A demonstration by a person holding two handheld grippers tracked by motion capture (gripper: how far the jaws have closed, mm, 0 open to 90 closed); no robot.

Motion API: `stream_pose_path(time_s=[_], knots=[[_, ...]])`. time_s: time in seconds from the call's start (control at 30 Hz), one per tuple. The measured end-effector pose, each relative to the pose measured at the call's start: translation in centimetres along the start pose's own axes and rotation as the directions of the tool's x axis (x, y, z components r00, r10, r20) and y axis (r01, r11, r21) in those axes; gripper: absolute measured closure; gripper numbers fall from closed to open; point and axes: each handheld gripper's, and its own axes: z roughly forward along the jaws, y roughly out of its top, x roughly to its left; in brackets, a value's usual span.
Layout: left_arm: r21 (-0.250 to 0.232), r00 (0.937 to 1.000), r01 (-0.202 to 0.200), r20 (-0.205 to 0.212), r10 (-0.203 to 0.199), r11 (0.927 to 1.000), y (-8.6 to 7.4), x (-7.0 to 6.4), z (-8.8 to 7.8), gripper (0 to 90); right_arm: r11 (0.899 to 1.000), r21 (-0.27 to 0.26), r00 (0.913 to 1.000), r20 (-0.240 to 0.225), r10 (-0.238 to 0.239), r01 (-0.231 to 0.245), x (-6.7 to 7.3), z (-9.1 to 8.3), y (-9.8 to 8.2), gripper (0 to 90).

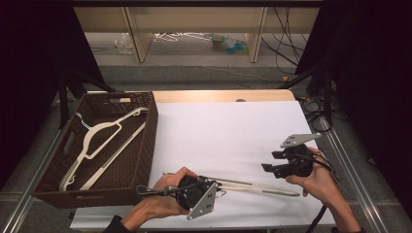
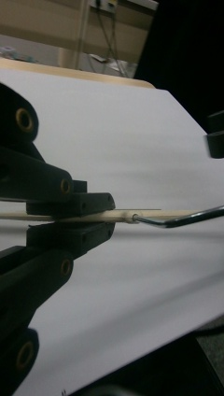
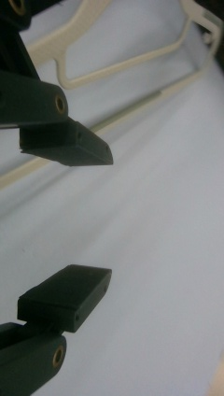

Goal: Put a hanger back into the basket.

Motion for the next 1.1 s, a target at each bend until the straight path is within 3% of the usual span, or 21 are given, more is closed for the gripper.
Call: stream_pose_path(time_s=[0.07,0.1,0.2,0.37,0.4,0.43,0.47,0.53,0.6,0.73,0.77,0.8,0.83,0.87,0.9,0.93,0.97,1.0,1.03,1.07,1.1], knots=[[0.020,0.9981,0.056,-0.027,-0.056,0.9982,-0.4,0.5,-0.3,85.4,0.997,-0.058,0.9985,0.035,0.044,-0.042,-0.8,-1.0,0.0,36.3],[0.032,0.9976,0.061,-0.035,-0.060,0.9976,-0.5,0.8,-0.5,85.3,0.993,-0.101,0.9961,0.056,0.068,-0.062,-1.3,-1.6,-0.1,35.8],[0.033,0.9905,0.125,-0.063,-0.122,0.9917,-1.1,1.7,-1.0,85.4,0.986,-0.142,0.9920,0.082,0.096,-0.083,-1.7,-2.0,-0.3,32.6],[-0.008,0.9588,0.271,-0.088,-0.270,0.9626,-1.8,3.2,-1.7,85.3,0.973,-0.191,0.9811,0.116,0.155,-0.131,-2.0,-2.5,-0.7,30.2],[-0.003,0.9538,0.285,-0.100,-0.284,0.9586,-1.9,3.5,-1.9,85.2,0.961,-0.233,0.9779,0.105,0.181,-0.153,-2.1,-2.7,-0.8,29.9],[-0.016,0.9413,0.320,-0.108,-0.320,0.9473,-2.1,3.8,-2.0,85.3,0.957,-0.244,0.9734,0.123,0.193,-0.159,-2.2,-3.0,-0.9,29.9],[-0.018,0.9380,0.328,-0.113,-0.328,0.9446,-2.3,4.1,-2.2,85.4,0.944,-0.282,0.9690,0.128,0.211,-0.169,-2.3,-3.3,-1.0,29.8],[-0.021,0.9299,0.349,-0.117,-0.349,0.9369,-2.6,4.5,-2.4,85.3,0.932,-0.309,0.9611,0.135,0.241,-0.190,-2.6,-3.8,-1.3,29.7],[-0.036,0.9111,0.391,-0.126,-0.392,0.9196,-2.8,5.1,-2.8,85.3,0.930,-0.306,0.9553,0.144,0.258,-0.206,-2.7,-4.0,-1.6,28.9],[-0.069,0.8735,0.460,-0.143,-0.465,0.8850,-3.0,6.1,-3.5,85.4,0.929,-0.310,0.9542,0.152,0.258,-0.202,-2.5,-3.7,-2.4,26.1],[-0.077,0.8609,0.482,-0.143,-0.488,0.8726,-3.0,6.4,-3.8,85.4,0.927,-0.318,0.9509,0.166,0.261,-0.199,-2.4,-3.5,-2.6,25.2],[-0.088,0.8492,0.502,-0.140,-0.509,0.8606,-3.1,6.7,-4.0,85.4,0.928,-0.315,0.9513,0.164,0.261,-0.200,-2.1,-3.2,-2.8,24.8],[-0.094,0.8421,0.513,-0.138,-0.521,0.8533,-3.1,6.9,-4.1,85.4,0.931,-0.304,0.9542,0.154,0.256,-0.201,-1.9,-3.0,-3.0,24.8],[-0.113,0.8209,0.547,-0.121,-0.558,0.8293,-3.2,7.1,-4.2,85.4,0.932,-0.302,0.9553,0.151,0.254,-0.200,-1.7,-2.8,-3.2,24.7],[-0.114,0.8172,0.554,-0.113,-0.565,0.8244,-3.3,7.4,-4.4,85.4,0.935,-0.294,0.9559,0.153,0.250,-0.198,-1.4,-2.5,-3.3,24.3],[-0.124,0.8085,0.567,-0.105,-0.579,0.8143,-3.4,7.6,-4.5,85.4,0.937,-0.295,0.9567,0.161,0.243,-0.188,-1.2,-2.2,-3.5,24.4],[-0.149,0.7851,0.598,-0.090,-0.613,0.7878,-3.6,8.0,-4.8,85.4,0.940,-0.283,0.9571,0.161,0.241,-0.189,-0.7,-1.9,-3.7,24.4],[-0.149,0.7851,0.598,-0.090,-0.613,0.7878,-3.6,8.0,-4.8,85.4,0.940,-0.283,0.9571,0.161,0.241,-0.189,-0.7,-1.9,-3.7,24.4],[-0.171,0.7554,0.634,-0.074,-0.651,0.7546,-3.7,8.2,-4.9,85.4,0.942,-0.283,0.9577,0.169,0.233,-0.180,-0.6,-1.8,-3.8,24.3],[-0.184,0.7382,0.653,-0.064,-0.672,0.7350,-3.9,8.5,-5.2,85.4,0.945,-0.273,0.9577,0.170,0.232,-0.180,-0.3,-1.7,-4.1,24.2],[-0.192,0.7278,0.664,-0.058,-0.683,0.7230,-3.9,8.7,-5.4,85.4,0.946,-0.272,0.9592,0.170,0.225,-0.174,-0.2,-1.6,-4.3,23.9]])
